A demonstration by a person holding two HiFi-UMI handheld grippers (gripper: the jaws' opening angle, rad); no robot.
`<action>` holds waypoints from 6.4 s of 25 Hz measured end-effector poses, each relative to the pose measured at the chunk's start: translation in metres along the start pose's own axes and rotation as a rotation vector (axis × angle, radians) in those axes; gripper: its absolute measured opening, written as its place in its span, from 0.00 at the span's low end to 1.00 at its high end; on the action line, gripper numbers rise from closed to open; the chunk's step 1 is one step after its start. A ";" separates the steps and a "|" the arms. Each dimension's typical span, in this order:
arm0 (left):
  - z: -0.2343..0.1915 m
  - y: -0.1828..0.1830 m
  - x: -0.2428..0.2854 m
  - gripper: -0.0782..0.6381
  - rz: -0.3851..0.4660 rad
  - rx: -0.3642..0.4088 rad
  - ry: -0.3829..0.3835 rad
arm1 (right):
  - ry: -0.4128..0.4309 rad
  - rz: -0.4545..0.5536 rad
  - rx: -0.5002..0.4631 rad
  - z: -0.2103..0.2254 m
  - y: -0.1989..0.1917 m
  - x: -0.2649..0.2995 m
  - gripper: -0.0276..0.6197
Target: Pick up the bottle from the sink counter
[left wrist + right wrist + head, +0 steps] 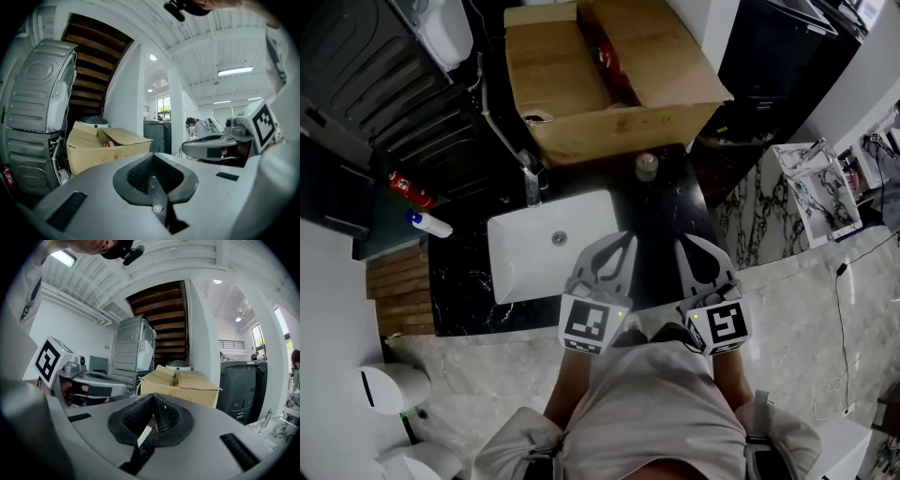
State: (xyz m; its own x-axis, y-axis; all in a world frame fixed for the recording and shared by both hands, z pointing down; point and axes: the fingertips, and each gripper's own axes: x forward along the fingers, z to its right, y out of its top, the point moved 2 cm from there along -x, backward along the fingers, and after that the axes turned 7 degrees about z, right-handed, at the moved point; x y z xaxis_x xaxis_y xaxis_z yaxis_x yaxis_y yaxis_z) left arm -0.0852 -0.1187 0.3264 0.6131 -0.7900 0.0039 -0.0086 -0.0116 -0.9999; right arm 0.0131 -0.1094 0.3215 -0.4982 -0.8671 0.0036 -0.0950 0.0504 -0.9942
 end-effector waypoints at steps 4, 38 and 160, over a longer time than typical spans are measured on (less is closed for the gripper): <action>-0.009 -0.003 0.007 0.11 -0.006 -0.005 -0.008 | -0.011 -0.012 -0.005 0.002 -0.001 0.007 0.04; -0.035 -0.065 0.113 0.11 -0.100 0.008 0.049 | 0.078 -0.126 0.019 0.076 -0.069 0.081 0.04; -0.098 -0.271 0.267 0.56 -0.393 -0.053 -0.003 | 0.163 -0.321 0.170 0.112 -0.205 0.131 0.04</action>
State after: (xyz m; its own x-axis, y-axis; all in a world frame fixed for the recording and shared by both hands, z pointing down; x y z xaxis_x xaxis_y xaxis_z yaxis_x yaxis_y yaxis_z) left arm 0.0029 -0.3865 0.5998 0.5799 -0.7174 0.3860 0.1863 -0.3444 -0.9201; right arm 0.0637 -0.2891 0.5141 -0.5976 -0.7348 0.3208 -0.1313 -0.3050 -0.9433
